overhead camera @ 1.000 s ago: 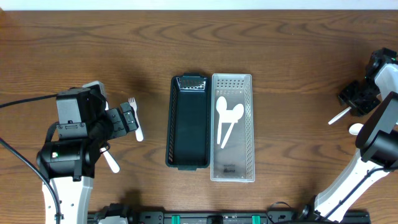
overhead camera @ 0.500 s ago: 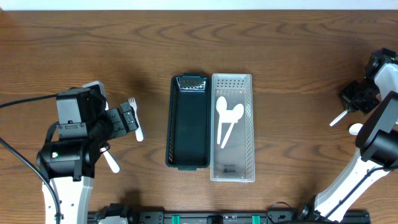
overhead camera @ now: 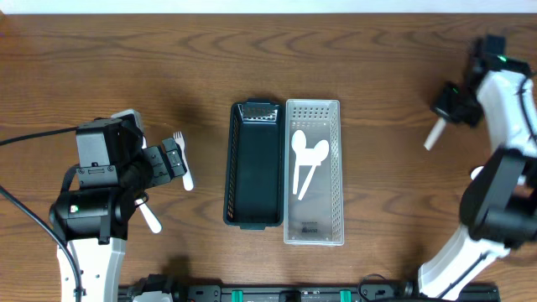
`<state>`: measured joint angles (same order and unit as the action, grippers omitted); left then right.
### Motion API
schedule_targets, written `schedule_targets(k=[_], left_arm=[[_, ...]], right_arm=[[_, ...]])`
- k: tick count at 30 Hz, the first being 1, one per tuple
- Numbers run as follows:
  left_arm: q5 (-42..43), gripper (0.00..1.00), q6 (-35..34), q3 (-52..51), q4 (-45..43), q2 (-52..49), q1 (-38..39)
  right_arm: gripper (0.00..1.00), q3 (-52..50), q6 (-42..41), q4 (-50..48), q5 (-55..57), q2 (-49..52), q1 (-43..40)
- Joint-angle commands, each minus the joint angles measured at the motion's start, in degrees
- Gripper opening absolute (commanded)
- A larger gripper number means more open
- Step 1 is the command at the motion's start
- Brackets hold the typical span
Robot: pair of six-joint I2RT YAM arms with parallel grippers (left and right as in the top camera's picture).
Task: Pack container
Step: 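Lift the spoon and carry it left toward the white basket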
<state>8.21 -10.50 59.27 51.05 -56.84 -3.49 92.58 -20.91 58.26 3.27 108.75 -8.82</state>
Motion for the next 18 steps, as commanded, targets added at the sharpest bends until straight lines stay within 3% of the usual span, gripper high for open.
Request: schedule_targets(k=[1,9,18], left_arm=[[-0.26,0.98,0.33,0.98,0.13,-0.09,0.02],[-0.26,0.98,0.33,0.98,0.15,-0.09,0.02],[-0.26,0.98,0.33,0.98,0.17,-0.09,0.02]], right_arm=[[0.01,0.48,1.92,0.46,-0.94,-7.3,8.15],[0.01,0.42,-3.02,2.03,-0.96,-7.82,26.51],[0.01,0.42,-5.81,2.12,-0.94,1.03,38.29]])
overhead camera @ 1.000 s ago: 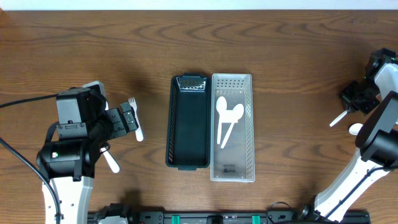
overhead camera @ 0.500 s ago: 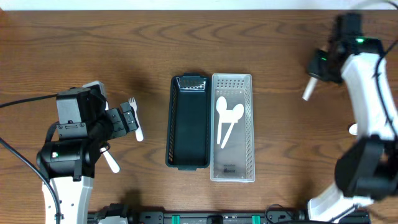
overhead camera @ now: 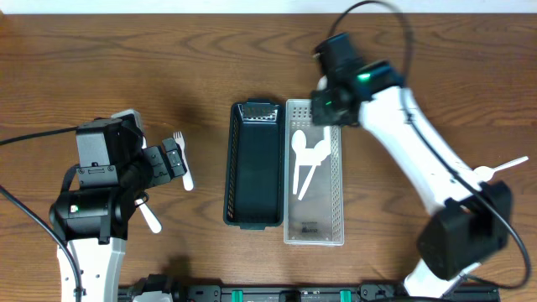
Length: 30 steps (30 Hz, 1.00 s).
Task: Pack container
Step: 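Lift the spoon and carry it left toward the white basket, then open the right gripper to drop the spoon into the white basket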
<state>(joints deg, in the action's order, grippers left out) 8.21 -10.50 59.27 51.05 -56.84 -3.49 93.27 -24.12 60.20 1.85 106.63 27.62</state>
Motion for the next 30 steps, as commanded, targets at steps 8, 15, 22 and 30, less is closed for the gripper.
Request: schedule_targets(k=[8,15,22,30], left_arm=[[-0.26,0.98,0.33,0.98,0.2,-0.09,0.02],[-0.26,0.98,0.33,0.98,0.35,-0.09,0.02],[-0.26,0.98,0.33,0.98,0.35,-0.09,0.02],[-0.26,0.98,0.33,0.96,0.35,-0.09,0.02]], right_arm=[[0.04,-0.28,-4.13,0.22,0.76,11.43,4.24],[0.25,0.33,-4.13,-0.57,1.62,10.8,3.82],[0.25,7.26,-4.15,1.14,9.6,1.05,-3.39],[0.52,9.03,-11.78,4.28,8.55,-7.48,-28.98]])
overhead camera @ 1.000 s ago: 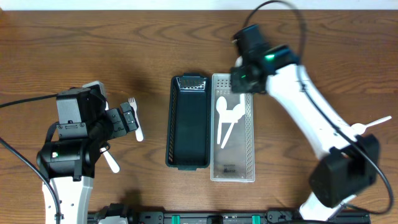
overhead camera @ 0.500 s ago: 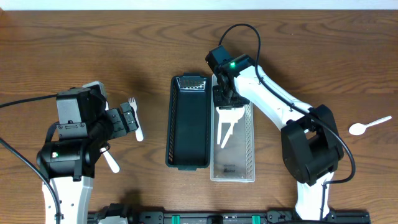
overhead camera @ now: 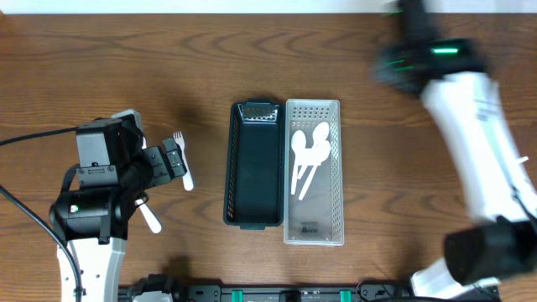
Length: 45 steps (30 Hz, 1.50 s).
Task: Pack container
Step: 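Open the right gripper to drop the spoon into the white basket, then move the right gripper back right and grasp the last white spoon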
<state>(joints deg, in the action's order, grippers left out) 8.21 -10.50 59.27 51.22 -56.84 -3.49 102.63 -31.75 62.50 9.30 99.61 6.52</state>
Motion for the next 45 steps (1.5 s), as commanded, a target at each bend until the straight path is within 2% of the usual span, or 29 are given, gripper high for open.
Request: schedule_targets(k=[1,2,7,16,21,40,43,45], left_arm=[[-0.26,0.98,0.33,0.96,0.17,-0.09,0.02],[-0.26,0.98,0.33,0.96,0.17,-0.09,0.02],[-0.26,0.98,0.33,0.96,0.17,-0.13,0.02],[-0.26,0.98,0.33,0.96,0.2,-1.42,0.02],[-0.26,0.98,0.33,0.96,0.17,-2.01,0.02],[-0.26,0.98,0.31,0.96,0.15,-2.01,0.02],[-0.26,0.98,0.33,0.96,0.15,-2.01,0.02],[-0.26,0.98,0.33,0.96,0.15,-2.01,0.02]], right_arm=[[0.56,-0.33,-4.26,2.89,0.15,-0.2,-11.61],[0.61,-0.35,-4.31,3.78,-0.46,0.26,-15.17],[0.66,-0.48,-4.68,6.67,-0.85,4.33,-29.33],[0.68,-0.74,-1.38,7.56,-2.86,15.39,-42.91],[0.67,-0.74,0.26,7.58,-3.61,21.42,-45.27],[0.66,-1.29,2.1,5.51,-3.98,35.74,-43.58],[0.58,-3.06,2.25,4.33,-4.31,35.85,-43.58],[0.5,-4.61,2.23,3.67,-4.44,35.85,-43.58]])
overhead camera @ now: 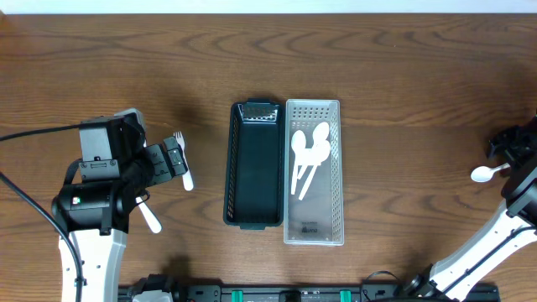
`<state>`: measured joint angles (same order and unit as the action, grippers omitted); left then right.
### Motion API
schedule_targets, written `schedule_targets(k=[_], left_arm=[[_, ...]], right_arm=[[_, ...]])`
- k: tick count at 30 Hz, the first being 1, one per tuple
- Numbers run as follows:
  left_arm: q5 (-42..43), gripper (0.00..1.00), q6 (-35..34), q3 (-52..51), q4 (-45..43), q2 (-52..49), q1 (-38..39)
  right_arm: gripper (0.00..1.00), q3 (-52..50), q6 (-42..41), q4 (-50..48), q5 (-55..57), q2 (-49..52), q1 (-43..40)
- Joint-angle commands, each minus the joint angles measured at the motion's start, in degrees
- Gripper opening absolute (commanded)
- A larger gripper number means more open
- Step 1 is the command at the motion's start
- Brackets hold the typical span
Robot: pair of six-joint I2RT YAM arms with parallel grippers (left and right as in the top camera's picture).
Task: Pack container
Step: 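Move the right gripper back right and grasp the last white spoon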
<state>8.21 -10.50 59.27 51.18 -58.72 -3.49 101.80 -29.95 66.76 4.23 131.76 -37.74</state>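
A clear perforated bin (334, 220) stands at the table's middle with three white spoons (305, 156) in it. A dark bin (254, 164) stands against its left side with nothing inside. A white fork (184, 161) lies on the table just right of my left gripper (173, 158), whose fingers stand apart beside it. Another white utensil (149, 217) lies partly under the left arm. At the far right a white spoon (487, 173) lies on the table, and my right gripper (506, 148) hovers just above it; its fingers are too dark to read.
The table (394, 67) is brown wood. The right arm's base rises from the front right corner, and the left arm's cable trails off the left edge.
My right arm was at the back right of the table and now sits at the far right edge over the lone white spoon. The left arm shifted only slightly.
First my right gripper held a white utensil at the right, with two spoons in the clear bin. Then it was over the bin's far end. Then three spoons lay in the bin and the arm was at the back right. Now it is above another spoon.
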Motion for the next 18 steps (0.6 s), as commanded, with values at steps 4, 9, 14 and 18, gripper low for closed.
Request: schedule_targets(k=[4,9,14,18], left_arm=[[-0.26,0.98,0.33,0.96,0.2,-0.13,0.02],[-0.26,0.98,0.33,0.96,0.2,-0.13,0.02],[-0.26,0.98,0.33,0.96,0.22,-0.13,0.02],[-0.26,0.98,0.33,0.96,0.22,-0.13,0.02]], right_arm=[[0.43,-7.32,0.44,-1.92,0.66,3.69,0.68],[0.43,-10.03,0.44,-2.78,0.66,3.69,0.63],[0.36,-10.71,0.94,-2.86,0.66,3.69,0.63],[0.27,-10.8,0.92,-2.86,0.66,3.69,0.63]])
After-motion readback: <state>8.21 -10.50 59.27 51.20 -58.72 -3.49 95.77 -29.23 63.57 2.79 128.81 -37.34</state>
